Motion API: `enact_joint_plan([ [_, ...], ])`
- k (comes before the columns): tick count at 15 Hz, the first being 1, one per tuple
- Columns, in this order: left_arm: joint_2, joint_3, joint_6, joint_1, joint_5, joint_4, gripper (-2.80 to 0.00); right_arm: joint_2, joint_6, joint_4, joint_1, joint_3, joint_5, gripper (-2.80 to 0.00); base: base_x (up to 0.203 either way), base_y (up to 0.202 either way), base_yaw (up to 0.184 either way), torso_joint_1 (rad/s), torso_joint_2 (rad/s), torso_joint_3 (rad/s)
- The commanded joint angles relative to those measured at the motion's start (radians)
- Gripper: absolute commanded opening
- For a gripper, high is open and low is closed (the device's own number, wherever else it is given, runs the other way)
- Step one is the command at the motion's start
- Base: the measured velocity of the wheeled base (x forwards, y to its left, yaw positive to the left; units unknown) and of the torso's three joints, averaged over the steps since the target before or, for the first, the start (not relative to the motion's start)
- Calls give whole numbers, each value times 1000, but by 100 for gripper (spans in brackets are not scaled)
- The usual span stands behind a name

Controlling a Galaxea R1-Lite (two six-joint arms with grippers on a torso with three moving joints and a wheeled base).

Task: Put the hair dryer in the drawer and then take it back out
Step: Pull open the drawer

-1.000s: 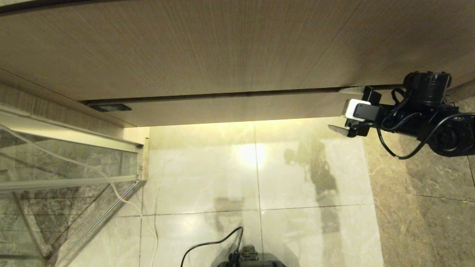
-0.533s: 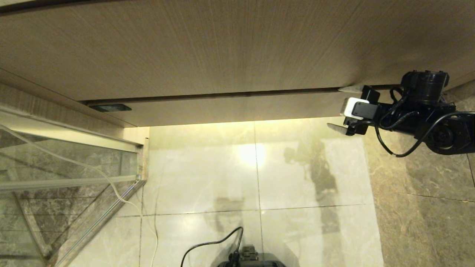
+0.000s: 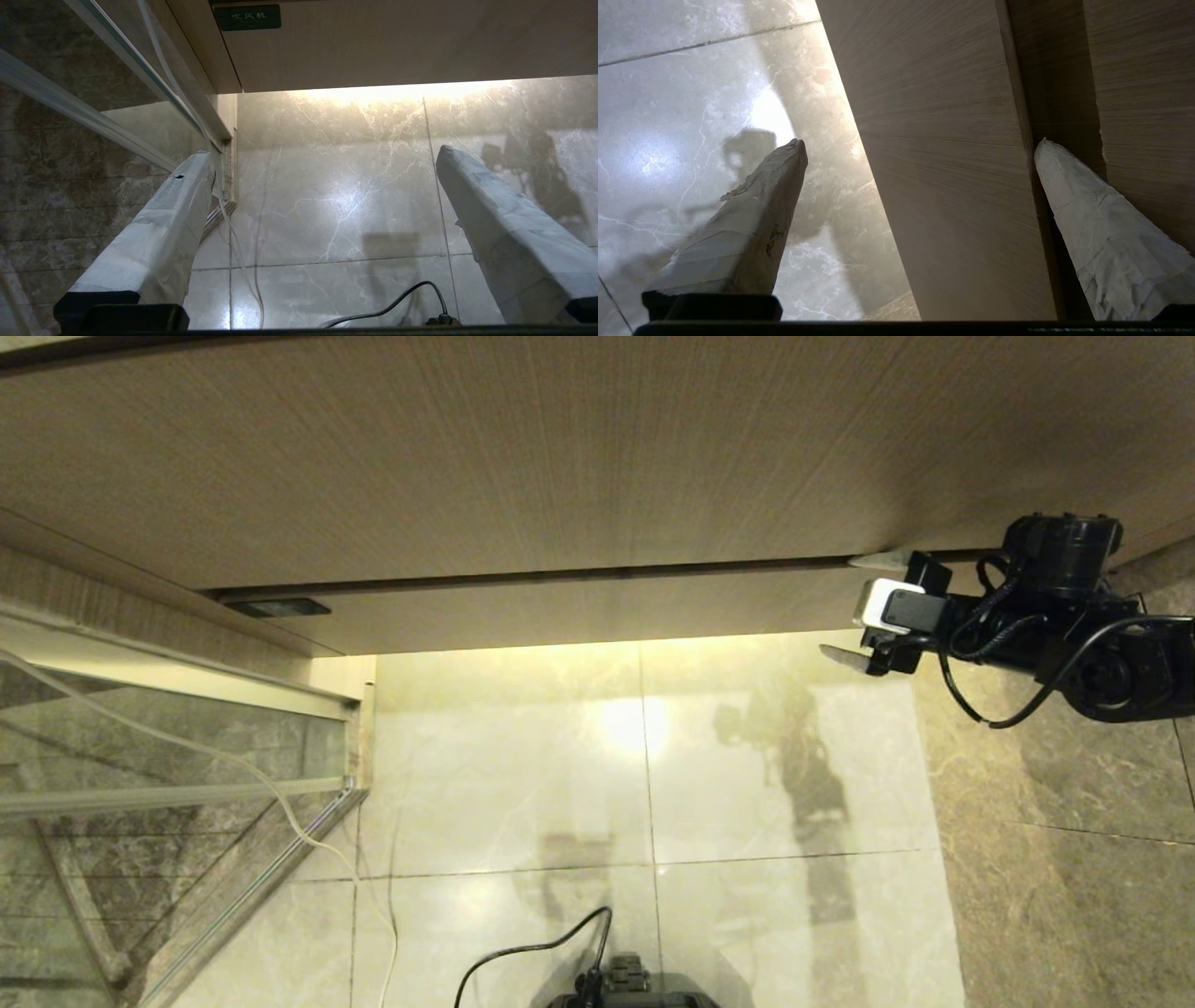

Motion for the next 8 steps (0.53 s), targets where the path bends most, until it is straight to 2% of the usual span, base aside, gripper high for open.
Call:
enact_joint_plan([
  [1,0,40,0,0,0,-1,0,9,-2,-6,0,-8,-20,0,0,0,0,0,0,0],
  [8,0,40,-1,0,0,-1,0,21,9,-6,0,-10,-25,0,0,0,0,0,0,0],
])
